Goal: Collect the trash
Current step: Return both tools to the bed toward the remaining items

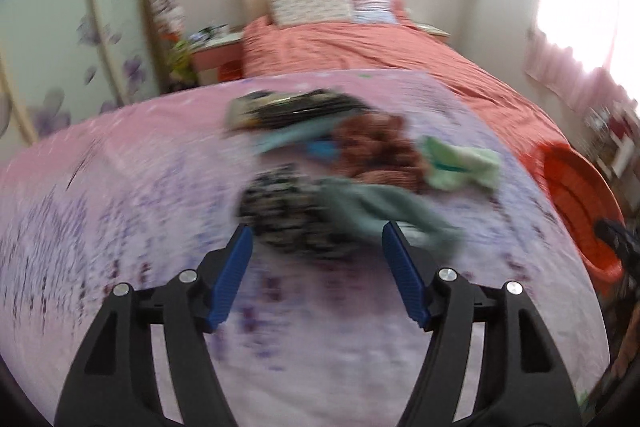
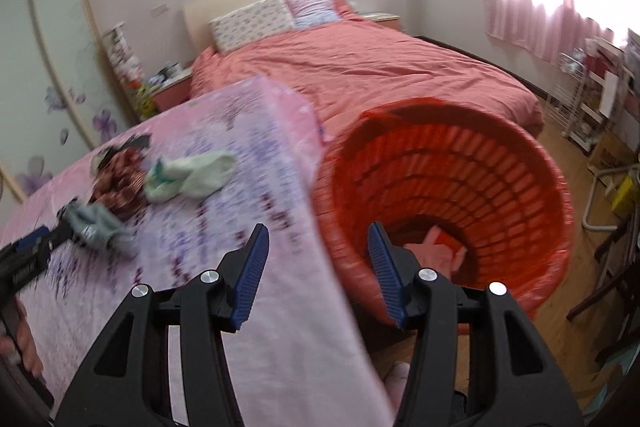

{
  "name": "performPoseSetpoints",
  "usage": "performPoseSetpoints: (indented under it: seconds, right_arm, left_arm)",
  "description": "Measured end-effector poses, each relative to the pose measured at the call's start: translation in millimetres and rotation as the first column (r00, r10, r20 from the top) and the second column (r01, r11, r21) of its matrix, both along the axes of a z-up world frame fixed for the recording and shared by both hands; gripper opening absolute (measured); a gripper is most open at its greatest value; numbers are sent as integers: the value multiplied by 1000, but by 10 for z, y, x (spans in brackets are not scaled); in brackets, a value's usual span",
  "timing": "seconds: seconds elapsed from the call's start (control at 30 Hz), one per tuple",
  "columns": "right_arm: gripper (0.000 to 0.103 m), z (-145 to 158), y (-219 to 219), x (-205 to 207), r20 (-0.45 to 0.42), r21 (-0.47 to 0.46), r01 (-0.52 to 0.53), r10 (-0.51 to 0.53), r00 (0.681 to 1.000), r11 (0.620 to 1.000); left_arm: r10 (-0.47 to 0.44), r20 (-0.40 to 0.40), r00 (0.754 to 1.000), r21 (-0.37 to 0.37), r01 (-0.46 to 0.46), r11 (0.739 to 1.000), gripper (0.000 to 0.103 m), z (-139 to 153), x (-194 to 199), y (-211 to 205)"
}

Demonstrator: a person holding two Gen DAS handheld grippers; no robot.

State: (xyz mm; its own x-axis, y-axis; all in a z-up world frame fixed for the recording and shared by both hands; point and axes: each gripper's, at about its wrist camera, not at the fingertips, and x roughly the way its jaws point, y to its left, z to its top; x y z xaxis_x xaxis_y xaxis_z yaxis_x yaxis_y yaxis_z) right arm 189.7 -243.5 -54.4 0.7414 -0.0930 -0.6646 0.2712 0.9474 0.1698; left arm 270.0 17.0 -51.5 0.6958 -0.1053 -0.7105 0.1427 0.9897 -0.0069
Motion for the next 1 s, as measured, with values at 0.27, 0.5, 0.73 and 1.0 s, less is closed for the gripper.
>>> performPoseSetpoints:
  seconds: [0.27, 0.5, 0.73, 1.0]
  right_arm:
    - [52, 16, 420, 129, -9, -32, -86, 86, 996, 996]
    - [52, -11, 693, 215, -26, -45, -142, 141, 990, 989]
    - [52, -77, 1038, 361, -33, -30, -242, 241, 970, 970]
    - [63, 1, 1517, 639, 9, -21, -356, 356, 934, 934]
  left_arm:
    - [-1, -50, 999, -67, -3, 998, 49, -103, 286, 192]
    - [7, -93, 996, -66, -13, 998, 15, -282, 494, 153]
    - [56, -84, 995, -21, -58, 998, 11, -210, 242, 655]
    - [109, -99, 989, -10, -111, 994, 11, -200, 14, 1198]
